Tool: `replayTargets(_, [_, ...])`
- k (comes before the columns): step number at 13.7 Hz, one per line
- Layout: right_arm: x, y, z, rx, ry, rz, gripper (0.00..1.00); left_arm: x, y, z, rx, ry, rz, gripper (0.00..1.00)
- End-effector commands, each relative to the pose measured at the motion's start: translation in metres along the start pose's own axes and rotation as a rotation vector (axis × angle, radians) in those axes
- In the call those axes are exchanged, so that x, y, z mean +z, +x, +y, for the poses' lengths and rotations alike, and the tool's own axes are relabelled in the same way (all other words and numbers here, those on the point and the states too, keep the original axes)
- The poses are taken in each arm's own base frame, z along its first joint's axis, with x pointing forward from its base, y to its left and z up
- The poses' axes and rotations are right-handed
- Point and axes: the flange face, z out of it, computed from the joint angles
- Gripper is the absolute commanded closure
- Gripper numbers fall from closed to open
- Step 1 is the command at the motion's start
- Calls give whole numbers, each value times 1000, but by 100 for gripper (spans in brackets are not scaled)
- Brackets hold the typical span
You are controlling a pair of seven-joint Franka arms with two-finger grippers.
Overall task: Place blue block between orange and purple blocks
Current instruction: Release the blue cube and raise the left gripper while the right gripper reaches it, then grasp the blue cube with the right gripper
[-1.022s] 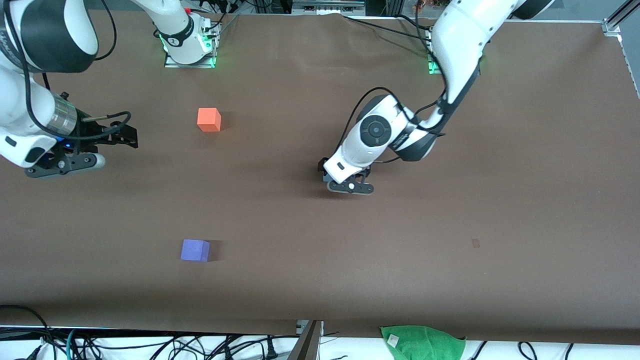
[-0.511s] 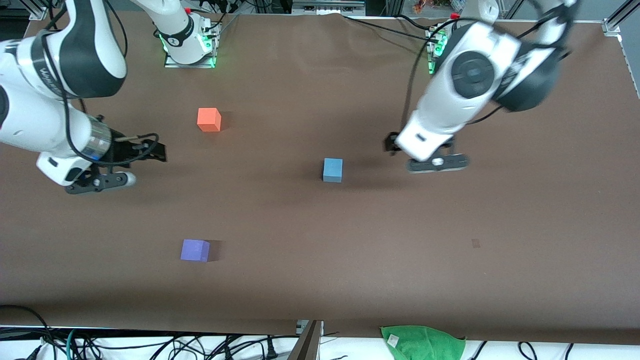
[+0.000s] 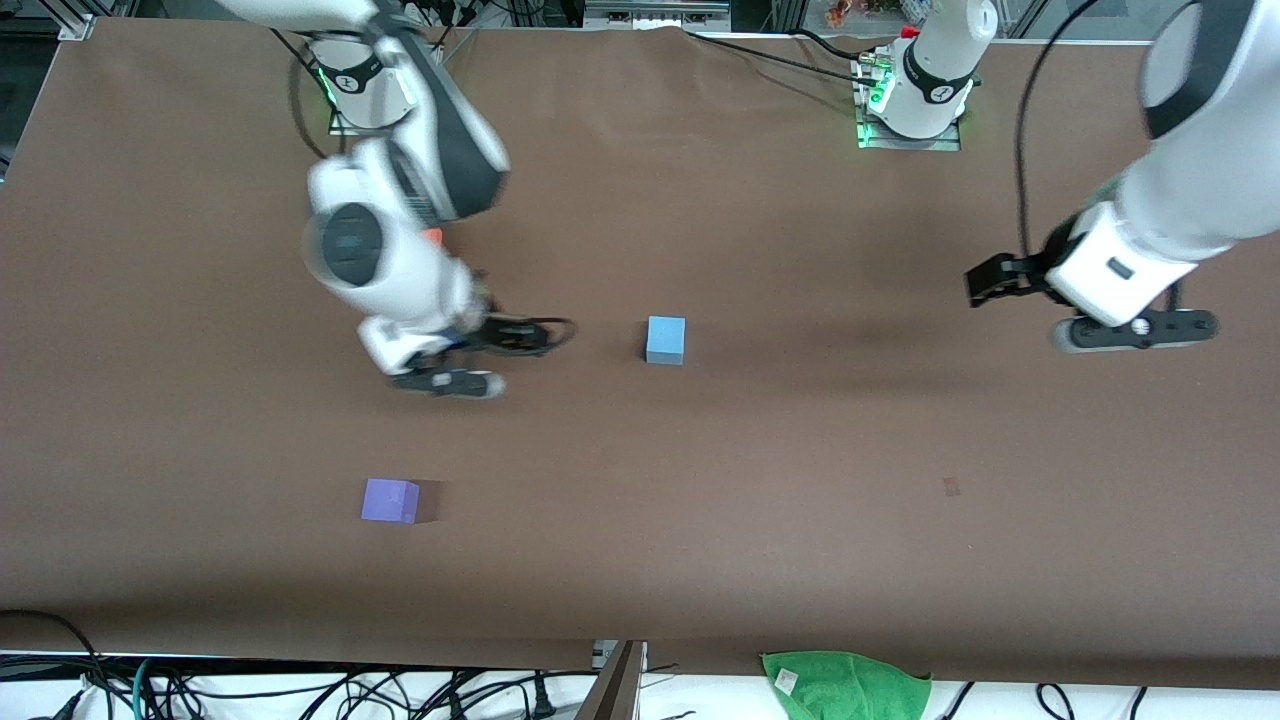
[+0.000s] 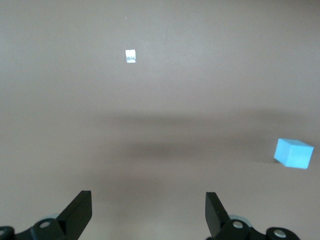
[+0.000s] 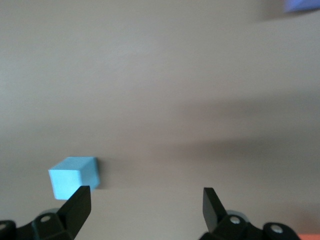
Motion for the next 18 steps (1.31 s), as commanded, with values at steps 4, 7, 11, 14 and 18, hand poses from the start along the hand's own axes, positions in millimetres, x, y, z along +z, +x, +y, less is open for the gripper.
replayTargets(4, [65,-48,-83,67,39,110,1,10,-48,-39,113,42,181,0])
replayTargets(7, [116,-65,-108,136,47,133,1,10,-56,-39,81,32,126,0])
replayTargets(11, [175,-87,-139,158,2,164,1,11,-56,-42,56,-1,84,0])
replayTargets(14, [190,-103,-146,145,-27,174,1,13,-57,-36,59,4,63,0])
replayTargets(18, [190,-98,-143,99,-46,198,64,14,-57,-38,56,3,60,0])
